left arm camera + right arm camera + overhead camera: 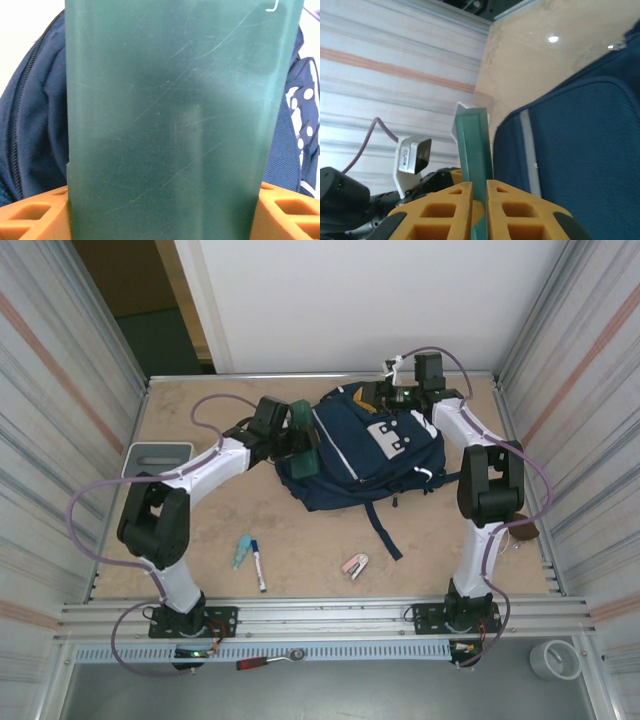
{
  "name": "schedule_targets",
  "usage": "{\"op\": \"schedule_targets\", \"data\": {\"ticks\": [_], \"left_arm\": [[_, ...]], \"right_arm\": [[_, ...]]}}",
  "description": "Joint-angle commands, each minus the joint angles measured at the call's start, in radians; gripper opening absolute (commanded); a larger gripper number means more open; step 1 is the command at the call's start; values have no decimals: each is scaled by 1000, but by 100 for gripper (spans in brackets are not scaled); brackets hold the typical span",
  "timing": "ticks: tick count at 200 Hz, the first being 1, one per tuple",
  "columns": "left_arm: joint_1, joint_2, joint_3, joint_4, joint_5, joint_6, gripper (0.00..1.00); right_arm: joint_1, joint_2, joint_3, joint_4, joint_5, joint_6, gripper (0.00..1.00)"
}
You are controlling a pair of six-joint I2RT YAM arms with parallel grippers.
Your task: Pack the student bag
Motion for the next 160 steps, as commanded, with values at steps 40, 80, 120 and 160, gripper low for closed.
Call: {"op": "schedule_targets", "data": {"ticks": [40, 80, 120, 160], "left_arm": [[46, -290, -160, -94, -200, 66, 58], [184, -381, -290, -63, -121, 73, 56], [213, -416, -331, -59, -102, 95, 57], [216, -425, -370, -46, -72, 97, 58]], "right_arm": [[175, -191, -105, -241, 440, -367, 56], [367, -181, -111, -233, 721, -444, 71], [483, -63, -16, -274, 975, -479, 71], [538, 44, 95, -330, 1202, -517, 35]]}}
